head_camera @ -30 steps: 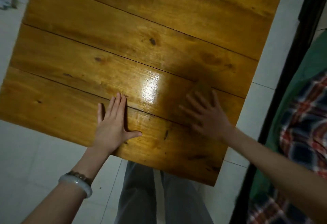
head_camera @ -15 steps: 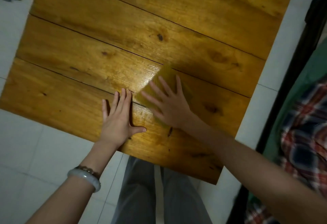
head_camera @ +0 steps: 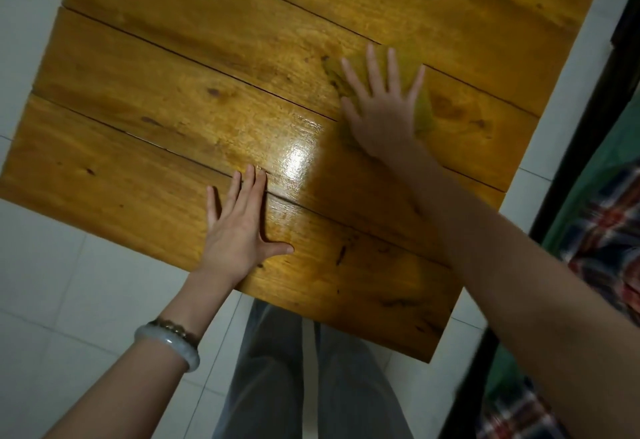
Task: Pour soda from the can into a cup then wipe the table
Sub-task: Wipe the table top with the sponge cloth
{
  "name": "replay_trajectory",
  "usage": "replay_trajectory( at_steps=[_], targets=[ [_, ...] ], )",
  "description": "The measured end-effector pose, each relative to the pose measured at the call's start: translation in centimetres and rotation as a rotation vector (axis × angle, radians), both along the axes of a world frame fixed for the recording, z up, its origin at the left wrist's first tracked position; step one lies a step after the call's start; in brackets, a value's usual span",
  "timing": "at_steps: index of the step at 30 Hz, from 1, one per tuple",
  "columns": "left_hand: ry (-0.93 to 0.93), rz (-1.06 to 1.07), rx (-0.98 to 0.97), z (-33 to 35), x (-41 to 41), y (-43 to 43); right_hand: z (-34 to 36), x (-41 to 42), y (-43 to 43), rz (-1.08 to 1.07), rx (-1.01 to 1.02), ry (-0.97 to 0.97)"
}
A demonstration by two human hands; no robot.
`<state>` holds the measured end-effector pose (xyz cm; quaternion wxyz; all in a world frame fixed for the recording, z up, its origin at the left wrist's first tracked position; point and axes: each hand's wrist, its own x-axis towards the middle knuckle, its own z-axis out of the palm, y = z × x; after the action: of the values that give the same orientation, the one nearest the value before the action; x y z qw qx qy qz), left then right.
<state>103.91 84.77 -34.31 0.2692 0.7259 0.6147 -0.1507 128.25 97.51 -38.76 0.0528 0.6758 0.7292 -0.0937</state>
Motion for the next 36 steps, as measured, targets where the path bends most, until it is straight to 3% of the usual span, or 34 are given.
replay_trajectory(
  at_steps=[2,5,10,12,16,22,24,27,31,33,36],
  targets=[
    [0.005,0.006,0.001,0.1,0.1,0.0,0.0,-3.9,-0.2,0.07,0.013,0.028],
    [0.003,0.015,0.0,0.2,0.2,0.0,-0.1,-7.2,-5.3,0.402,0.023,0.07],
    [-0.017,0.004,0.017,0.3,0.0,-0.2,-0.1,-1.6,-15.4,0.578,-0.014,0.079],
    [-0.024,0.01,0.013,0.2,-0.1,-0.1,0.3,2.3,-16.9,0.571,-0.043,0.014],
    [-0.024,0.011,-0.002,0.0,-0.2,-0.1,1.1,7.3,-13.0,0.314,-0.121,-0.035],
    [-0.021,0.004,0.022,-0.1,-0.2,-0.2,0.4,2.1,-0.5,-0.06,-0.032,-0.024],
    [-0.025,0.013,0.039,0.0,-0.1,-0.4,0.3,-2.0,0.1,-0.012,-0.008,0.0],
    [-0.046,0.019,0.03,0.3,-0.4,-0.8,-0.1,-6.2,-5.1,0.346,0.031,0.046],
    [-0.033,-0.018,0.007,0.7,-1.9,-0.6,0.0,-3.4,-14.8,0.623,-0.032,0.099],
    [-0.022,-0.027,-0.004,0.9,-2.8,-0.5,0.3,0.2,-16.5,0.638,-0.033,0.053],
    [-0.001,-0.049,-0.011,0.9,-3.5,-0.4,0.6,5.3,-14.4,0.466,-0.04,-0.035]
  ],
)
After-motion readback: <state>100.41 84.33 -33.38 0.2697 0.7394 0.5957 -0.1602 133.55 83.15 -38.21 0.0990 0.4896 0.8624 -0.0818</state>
